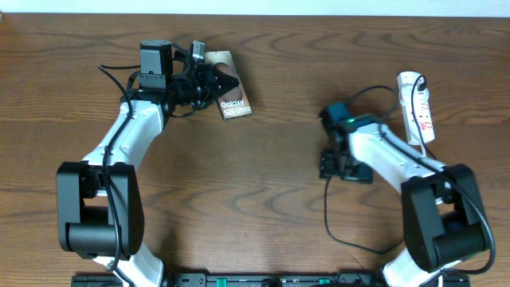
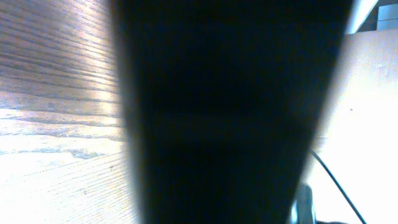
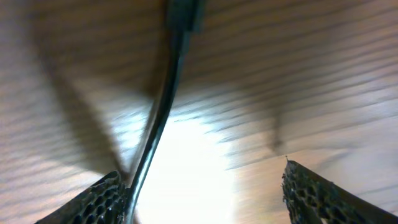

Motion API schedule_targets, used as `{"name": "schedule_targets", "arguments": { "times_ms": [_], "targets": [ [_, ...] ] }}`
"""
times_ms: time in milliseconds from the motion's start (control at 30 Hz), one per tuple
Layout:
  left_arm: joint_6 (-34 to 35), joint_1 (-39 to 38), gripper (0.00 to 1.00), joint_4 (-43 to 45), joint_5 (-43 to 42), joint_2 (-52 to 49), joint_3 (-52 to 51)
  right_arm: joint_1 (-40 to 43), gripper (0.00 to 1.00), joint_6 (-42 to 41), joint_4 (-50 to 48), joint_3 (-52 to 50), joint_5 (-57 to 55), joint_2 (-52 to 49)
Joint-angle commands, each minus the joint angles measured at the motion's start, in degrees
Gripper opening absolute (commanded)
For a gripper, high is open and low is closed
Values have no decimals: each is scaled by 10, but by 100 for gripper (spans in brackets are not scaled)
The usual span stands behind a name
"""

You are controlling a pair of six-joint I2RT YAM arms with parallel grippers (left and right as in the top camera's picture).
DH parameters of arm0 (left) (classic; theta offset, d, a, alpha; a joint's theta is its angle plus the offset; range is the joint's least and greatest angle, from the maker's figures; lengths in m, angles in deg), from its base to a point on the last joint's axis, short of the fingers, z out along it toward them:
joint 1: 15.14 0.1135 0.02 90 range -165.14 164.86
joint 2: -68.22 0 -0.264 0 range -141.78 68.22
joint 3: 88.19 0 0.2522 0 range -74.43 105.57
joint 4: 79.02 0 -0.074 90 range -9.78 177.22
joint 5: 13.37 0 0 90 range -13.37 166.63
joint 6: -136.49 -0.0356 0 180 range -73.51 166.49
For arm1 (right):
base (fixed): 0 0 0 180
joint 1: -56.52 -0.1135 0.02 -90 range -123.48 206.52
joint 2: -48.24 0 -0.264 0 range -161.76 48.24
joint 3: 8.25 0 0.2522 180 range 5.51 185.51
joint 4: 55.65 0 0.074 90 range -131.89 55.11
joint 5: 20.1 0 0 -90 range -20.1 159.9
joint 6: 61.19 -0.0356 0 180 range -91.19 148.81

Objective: Plug charger to phone and switch on socket
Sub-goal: 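Hold the cable plug with the right gripper near the table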

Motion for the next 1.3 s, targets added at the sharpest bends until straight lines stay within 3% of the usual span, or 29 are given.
{"name": "schedule_targets", "arguments": {
  "times_ms": [0,100,233,367,433,600,733,967,1267],
  "targets": [
    [-10,0,7,2,-21,20,6,33,81,38,2,17,73,-7],
    [-10,0,8,2,-21,20,6,49,99,37,-3,17,142,-7],
    [-10,0,8,-2,-20,20,6,53,99,32,-16,16,165,-7],
    [-33,0,7,-12,-21,20,6,53,98,-26,-38,1,147,-7],
    [-34,0,7,-19,-20,20,6,53,89,-49,-62,-12,147,-7],
    [-34,0,7,-21,-20,20,6,53,57,-66,-98,-17,131,-7],
    [-34,0,7,-22,-21,20,6,52,47,-75,-92,-18,115,-8],
    [-34,0,7,-23,-20,20,6,52,41,-78,-78,-24,81,-8],
    [-33,0,7,-23,-21,20,6,52,10,-94,-123,-55,107,-8]
  ]
}}
